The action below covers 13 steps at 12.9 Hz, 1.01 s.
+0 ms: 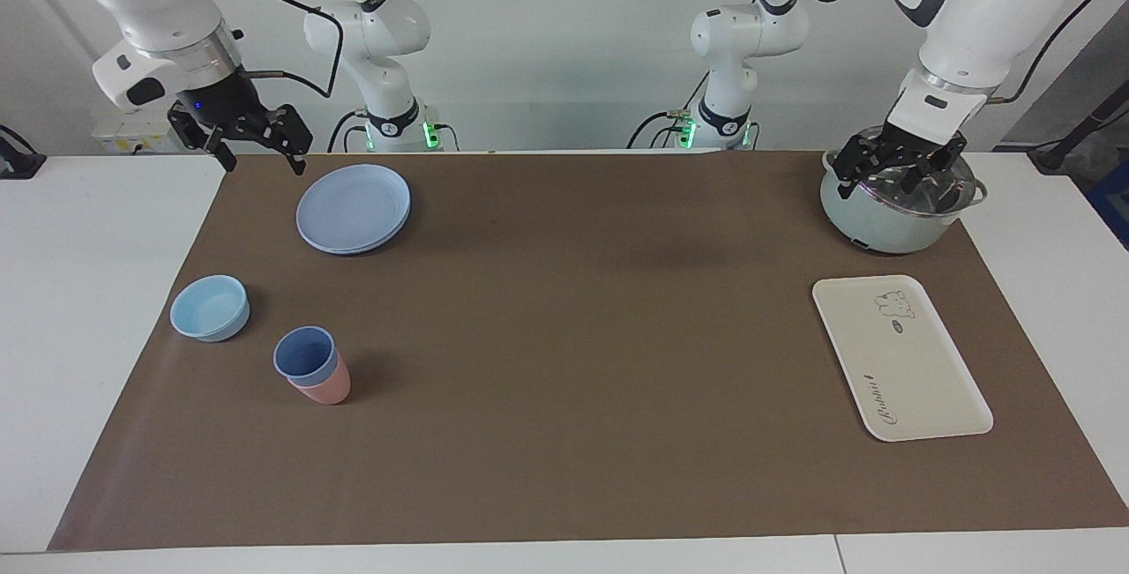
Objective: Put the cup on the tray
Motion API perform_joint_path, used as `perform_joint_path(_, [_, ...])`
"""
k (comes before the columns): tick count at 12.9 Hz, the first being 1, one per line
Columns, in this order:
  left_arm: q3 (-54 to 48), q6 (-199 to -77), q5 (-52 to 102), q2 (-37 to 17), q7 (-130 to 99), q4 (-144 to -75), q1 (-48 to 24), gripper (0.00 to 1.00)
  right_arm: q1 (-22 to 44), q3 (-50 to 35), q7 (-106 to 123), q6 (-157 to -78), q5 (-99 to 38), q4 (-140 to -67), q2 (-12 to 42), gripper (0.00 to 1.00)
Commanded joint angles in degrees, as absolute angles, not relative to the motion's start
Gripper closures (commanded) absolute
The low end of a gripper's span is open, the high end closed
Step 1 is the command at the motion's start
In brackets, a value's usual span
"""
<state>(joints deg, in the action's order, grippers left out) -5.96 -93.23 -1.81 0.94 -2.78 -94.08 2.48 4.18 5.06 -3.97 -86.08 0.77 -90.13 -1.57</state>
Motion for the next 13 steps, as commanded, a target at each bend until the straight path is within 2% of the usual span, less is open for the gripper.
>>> perform_joint_path(1, [-6.0,-92.6,-2.6,2.9,-2.9,-95.4,2.4,0.0,3.8,4.8,-2.8,-87.0,1.2,-91.8,-3.0,0.0])
perform_joint_path(4, [-6.2,-89.7,-2.5,3.3,-2.5,-93.7,1.8,0.0,3.3,4.7,-3.3,-87.3,0.5,-92.1,-3.1,0.0])
perform_joint_path(6, [-6.3,-89.3,-2.5,3.3,-2.1,-93.7,1.6,0.0,3.2,4.7,-1.2,-90.4,0.4,-93.2,-3.3,0.0])
perform_joint_path(9, [-7.6,-88.8,-2.4,3.3,-2.1,-93.7,1.6,0.0,0.8,5.2,14.2,-102.6,-0.1,-100.9,-5.3,0.0])
perform_joint_path(11, [-8.1,-88.8,-2.4,3.7,-2.0,-93.4,1.6,0.0,-2.1,5.4,24.9,-112.3,-7.6,-108.1,-6.3,0.0])
perform_joint_path(13, [-8.0,-88.9,-2.4,4.0,-1.8,-93.7,1.6,0.0,-3.3,5.4,35.8,-116.8,-12.2,-110.6,-5.5,0.0])
